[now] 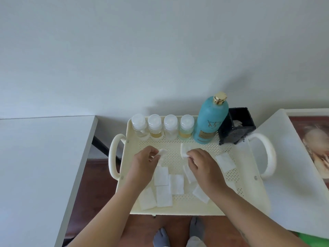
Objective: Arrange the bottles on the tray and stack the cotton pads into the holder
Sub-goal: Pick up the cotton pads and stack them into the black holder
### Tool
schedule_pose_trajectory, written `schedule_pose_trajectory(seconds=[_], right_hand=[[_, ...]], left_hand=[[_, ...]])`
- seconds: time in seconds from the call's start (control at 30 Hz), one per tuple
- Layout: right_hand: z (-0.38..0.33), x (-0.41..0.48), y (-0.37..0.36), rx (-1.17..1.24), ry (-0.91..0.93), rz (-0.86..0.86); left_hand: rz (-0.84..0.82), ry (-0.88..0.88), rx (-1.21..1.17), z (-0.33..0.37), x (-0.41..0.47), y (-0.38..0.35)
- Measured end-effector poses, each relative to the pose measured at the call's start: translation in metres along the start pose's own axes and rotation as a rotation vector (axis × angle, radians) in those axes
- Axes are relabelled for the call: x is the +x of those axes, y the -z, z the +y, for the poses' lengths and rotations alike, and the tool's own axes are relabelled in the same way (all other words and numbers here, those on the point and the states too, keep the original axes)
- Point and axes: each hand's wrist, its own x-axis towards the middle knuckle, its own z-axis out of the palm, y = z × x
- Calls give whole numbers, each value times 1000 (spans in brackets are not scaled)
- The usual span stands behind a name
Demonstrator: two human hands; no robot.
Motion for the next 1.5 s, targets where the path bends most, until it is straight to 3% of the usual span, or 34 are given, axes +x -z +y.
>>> schedule_pose_trajectory(seconds=[0.4,0.73,0.9,1.0,1.33,1.5], right_hand=[[54,12,114,-45,-111,336],[110,73,142,-225,-14,40],[113,88,148,-322,-60,-269],[116,84,148,-282,-95,-373],[129,80,136,-283,-41,-353],[128,73,136,-230,8,-211]], left_hand=[[-48,-245,-109,104,10,-27],[-41,-294,-126,133,18,-57],[-37,-270,-118,140,20,-66],[-29,-253,-129,146,20,-68],[-18,-238,-155,162,25,-81],[-13,-235,-169,166,25,-84]])
